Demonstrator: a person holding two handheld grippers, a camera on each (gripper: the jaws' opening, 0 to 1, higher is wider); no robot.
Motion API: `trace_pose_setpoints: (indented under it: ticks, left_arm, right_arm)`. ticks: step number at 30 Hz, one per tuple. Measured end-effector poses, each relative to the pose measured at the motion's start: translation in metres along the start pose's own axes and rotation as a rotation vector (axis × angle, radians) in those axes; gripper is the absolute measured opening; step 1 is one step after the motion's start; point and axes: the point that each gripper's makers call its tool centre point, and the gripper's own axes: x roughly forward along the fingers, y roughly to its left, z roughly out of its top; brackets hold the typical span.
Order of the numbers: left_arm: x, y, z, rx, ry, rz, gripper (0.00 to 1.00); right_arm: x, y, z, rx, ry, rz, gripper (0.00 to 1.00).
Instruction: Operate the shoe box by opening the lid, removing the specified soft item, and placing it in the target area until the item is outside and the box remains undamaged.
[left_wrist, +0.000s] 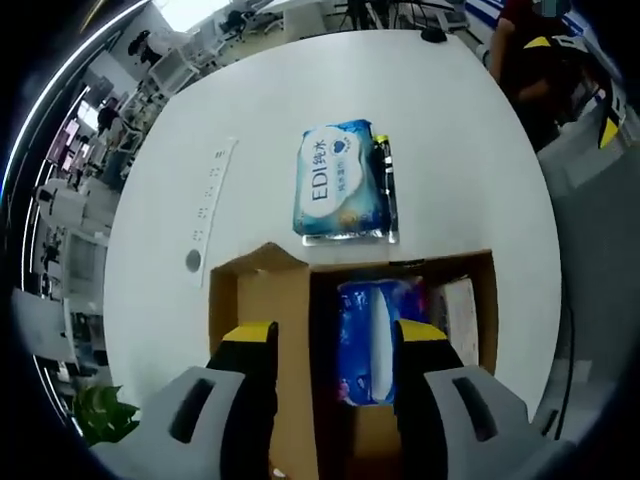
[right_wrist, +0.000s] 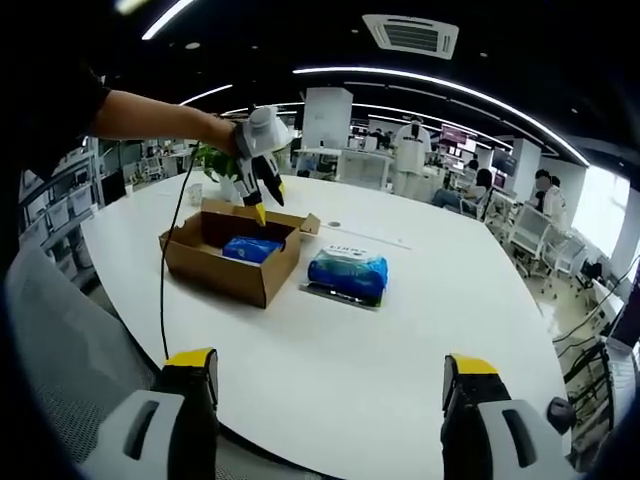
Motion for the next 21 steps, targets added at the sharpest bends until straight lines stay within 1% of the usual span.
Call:
trace_pose_setpoints:
  ticks: [5,8,13,17,21]
  left_arm:
    - [0.005,-0.006,-0.011,0.022,0.012,-0.012,0.40]
    - [0.008,-0.010,-0.015,0.040,0.001,-0.032,0.37]
    - [0.012,-0.013,-0.022,0.014,0.004,-0.047,0.34]
    - [0.016,-0.014,-0.031,0.023,0.013,-0.057,0.29]
    - [0.021,-0.015,-0.037,0.005,0.018,-0.062,0.26]
  right_arm:
    - [0.000,0.002,-0.001,-0.003,0.005,0.006,0.93]
    - [0.001,0.002,-0.001,-0.007,0.010,0.009,0.93]
    - [0.001,0.001,-0.001,-0.009,0.011,0.005,0.92]
    - [0.001,0.000,-0.001,-0.005,0.009,0.000,0.91]
    - [0.001,0.000,-0.001,-0.005,0.008,-0.004,0.91]
